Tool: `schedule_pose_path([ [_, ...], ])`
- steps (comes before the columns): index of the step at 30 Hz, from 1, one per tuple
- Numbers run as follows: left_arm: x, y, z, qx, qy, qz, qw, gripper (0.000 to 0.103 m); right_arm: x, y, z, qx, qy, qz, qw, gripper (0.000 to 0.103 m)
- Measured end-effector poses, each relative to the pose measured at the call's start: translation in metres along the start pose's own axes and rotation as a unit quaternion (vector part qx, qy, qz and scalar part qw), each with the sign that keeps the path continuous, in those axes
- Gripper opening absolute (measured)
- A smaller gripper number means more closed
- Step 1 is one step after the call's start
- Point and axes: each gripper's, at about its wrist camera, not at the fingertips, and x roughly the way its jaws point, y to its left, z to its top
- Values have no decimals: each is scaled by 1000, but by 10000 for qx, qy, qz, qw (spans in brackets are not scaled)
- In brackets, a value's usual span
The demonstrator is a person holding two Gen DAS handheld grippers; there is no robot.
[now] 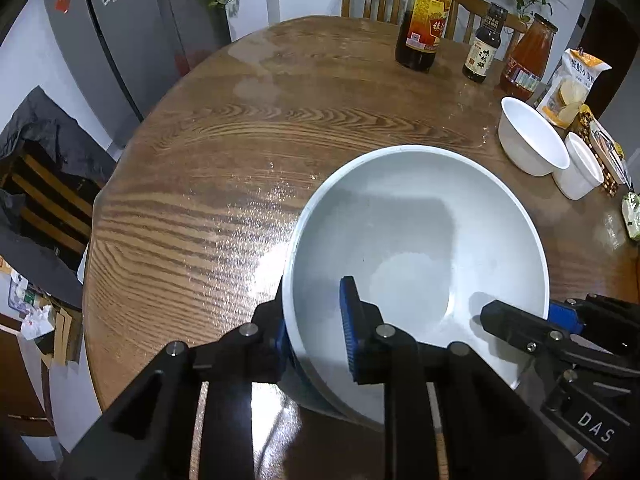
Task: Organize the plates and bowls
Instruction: 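Lift the large white bowl with the left gripper and carry it over the plate stack, then lower the large white bowl onto the teal dish and open the left gripper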
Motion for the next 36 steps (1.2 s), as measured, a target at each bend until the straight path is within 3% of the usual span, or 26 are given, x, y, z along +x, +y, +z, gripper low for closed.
schedule_pose_path([
  [14, 10, -3, 9, 154, 43, -13, 9999, 27, 12, -3, 8, 189, 110, -24, 9998, 23],
  [36, 11, -6, 11, 247, -45, 74, 9997, 31, 11, -3, 9, 267, -62, -186, 9994, 23],
])
